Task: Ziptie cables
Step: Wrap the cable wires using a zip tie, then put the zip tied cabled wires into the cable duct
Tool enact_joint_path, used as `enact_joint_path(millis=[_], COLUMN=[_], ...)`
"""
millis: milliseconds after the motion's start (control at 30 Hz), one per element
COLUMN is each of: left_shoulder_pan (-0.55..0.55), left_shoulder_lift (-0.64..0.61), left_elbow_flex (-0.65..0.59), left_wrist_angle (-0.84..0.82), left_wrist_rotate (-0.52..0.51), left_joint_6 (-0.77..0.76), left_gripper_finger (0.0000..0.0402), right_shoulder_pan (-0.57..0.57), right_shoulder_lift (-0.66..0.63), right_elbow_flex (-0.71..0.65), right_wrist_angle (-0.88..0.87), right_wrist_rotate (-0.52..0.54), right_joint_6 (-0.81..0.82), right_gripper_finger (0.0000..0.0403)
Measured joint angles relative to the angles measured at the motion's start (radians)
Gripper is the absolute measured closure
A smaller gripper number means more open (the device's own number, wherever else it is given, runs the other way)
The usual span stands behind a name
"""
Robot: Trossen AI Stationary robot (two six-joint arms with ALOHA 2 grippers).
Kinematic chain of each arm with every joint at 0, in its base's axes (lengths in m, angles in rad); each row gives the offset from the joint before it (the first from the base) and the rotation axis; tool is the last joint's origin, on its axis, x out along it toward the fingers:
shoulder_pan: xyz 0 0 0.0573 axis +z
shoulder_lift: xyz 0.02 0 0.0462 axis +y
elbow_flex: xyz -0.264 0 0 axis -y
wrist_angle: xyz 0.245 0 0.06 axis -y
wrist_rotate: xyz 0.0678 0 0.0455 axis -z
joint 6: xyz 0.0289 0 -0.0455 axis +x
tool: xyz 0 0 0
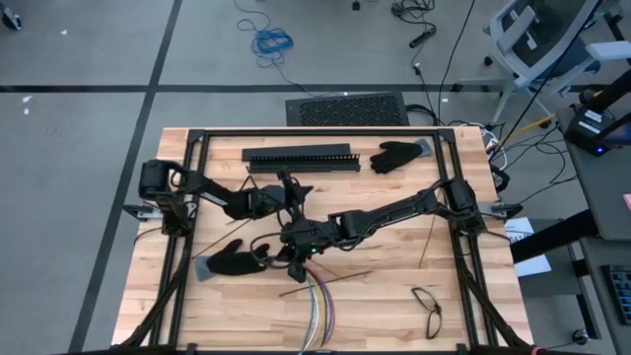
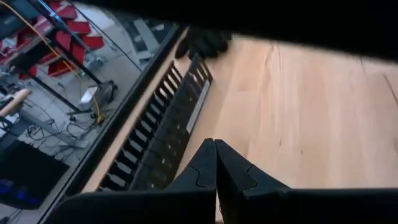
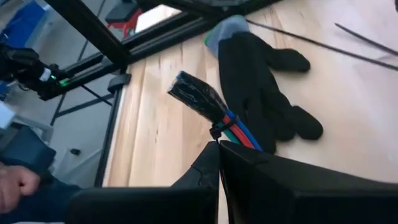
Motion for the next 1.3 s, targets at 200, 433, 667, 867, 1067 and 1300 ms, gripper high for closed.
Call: enact_joint_path(millis=[200,433,667,867,1067,1300], left_shoulder_pan=[-0.04,-0.087,-0.075,-0.074,-0.065,-0.065], left_shoulder_lift=[0.0,-0.001,-0.001,-0.005,-0.007,-0.008], left_elbow_flex=[0.001,0.006,0.01,0.016,0.032,0.04], left_wrist_angle=[-0.077,-0.205,-0.358,-0.417,-0.434,-0.435], left_wrist_rotate=[0.057,0.089,0.152,0.179,0.188,0.209], left_joint_6=[-0.001,0.001,0.002,0.002,0.005,0.002], left_gripper_finger=[0.0401,0.0401,0.0401,0.0401,0.0401,0.0401], right_shoulder_pan=[0.002,0.005,-0.001,-0.002,0.002,0.006], right_shoulder_lift=[0.064,0.119,0.127,0.125,0.143,0.144], right_elbow_flex=[-0.001,-0.004,-0.006,-0.006,-0.011,-0.011], right_wrist_angle=[0.015,0.024,-0.057,-0.218,-0.208,-0.189], right_wrist_rotate=[0.0,-0.014,-0.015,0.063,0.089,0.146], right_joint_6=[-0.007,-0.007,-0.03,-0.036,0.037,0.14], right_gripper_finger=[0.0403,0.0403,0.0403,0.0399,0.0337,0.0219])
